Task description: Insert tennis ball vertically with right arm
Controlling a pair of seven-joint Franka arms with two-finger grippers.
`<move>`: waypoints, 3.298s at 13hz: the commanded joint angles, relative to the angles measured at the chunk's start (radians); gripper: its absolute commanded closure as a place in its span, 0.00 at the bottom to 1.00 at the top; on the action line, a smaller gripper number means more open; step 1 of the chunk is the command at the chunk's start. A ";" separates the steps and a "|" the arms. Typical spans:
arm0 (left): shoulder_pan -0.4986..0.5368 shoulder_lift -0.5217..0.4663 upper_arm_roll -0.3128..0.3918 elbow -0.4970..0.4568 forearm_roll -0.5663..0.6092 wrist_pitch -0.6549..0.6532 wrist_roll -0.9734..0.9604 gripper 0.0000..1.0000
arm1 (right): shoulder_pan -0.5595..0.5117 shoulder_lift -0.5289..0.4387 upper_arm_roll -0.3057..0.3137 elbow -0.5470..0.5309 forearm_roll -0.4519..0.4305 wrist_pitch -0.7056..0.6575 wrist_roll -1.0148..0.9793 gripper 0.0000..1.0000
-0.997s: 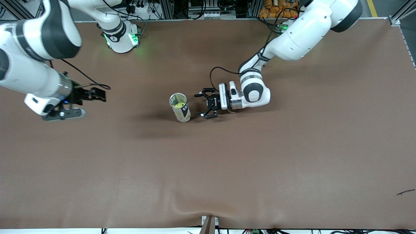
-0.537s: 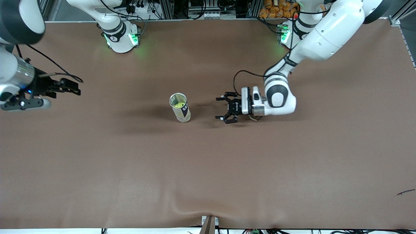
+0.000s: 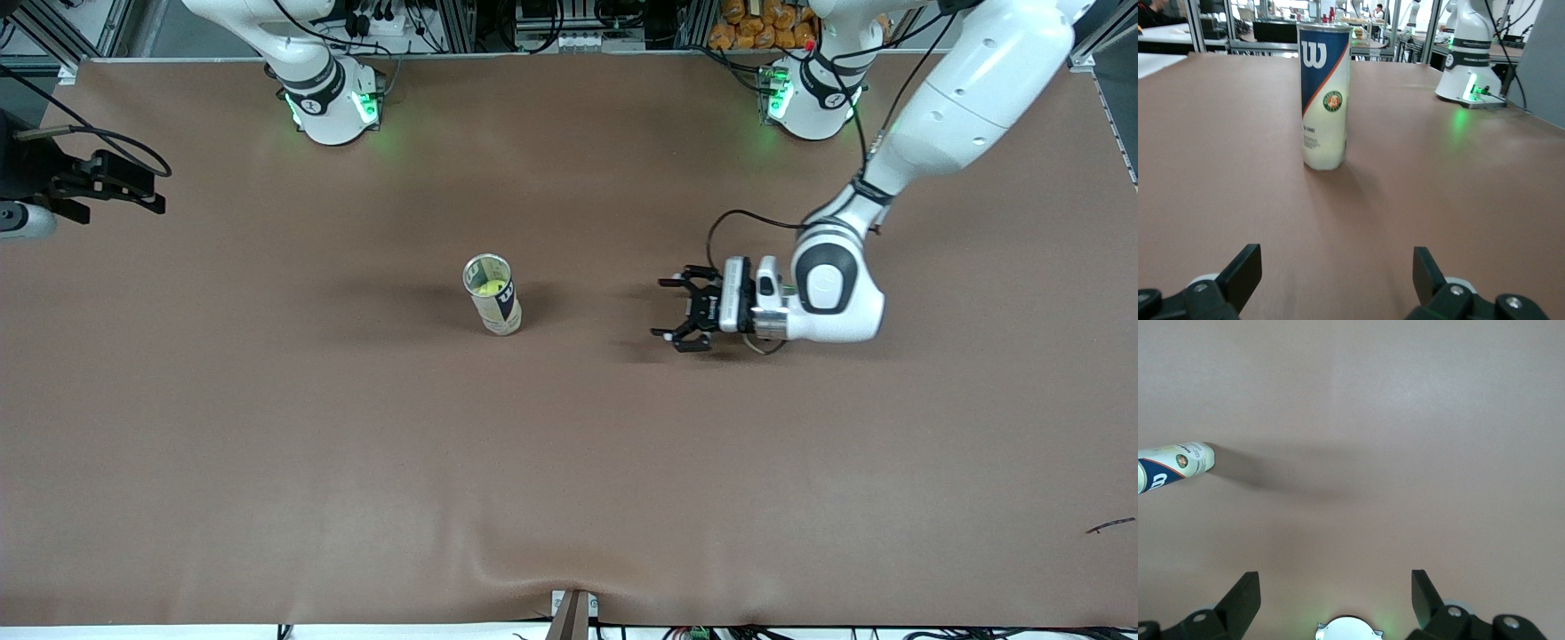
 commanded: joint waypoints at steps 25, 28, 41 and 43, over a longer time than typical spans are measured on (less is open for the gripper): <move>-0.312 -0.563 0.495 0.535 0.957 -0.902 -1.955 0.00 | -0.055 0.006 0.017 0.039 -0.030 0.010 0.125 0.00; -0.312 -0.602 0.439 0.536 1.077 -0.916 -2.209 0.00 | -0.055 0.004 0.015 0.027 -0.030 0.016 0.125 0.00; -0.303 -0.615 0.529 0.576 1.191 -0.900 -2.433 0.00 | -0.049 0.000 0.018 0.029 -0.028 0.016 0.125 0.00; -0.301 -0.642 0.521 0.570 1.184 -0.887 -2.441 0.00 | -0.050 0.000 0.018 0.029 -0.028 0.015 0.125 0.00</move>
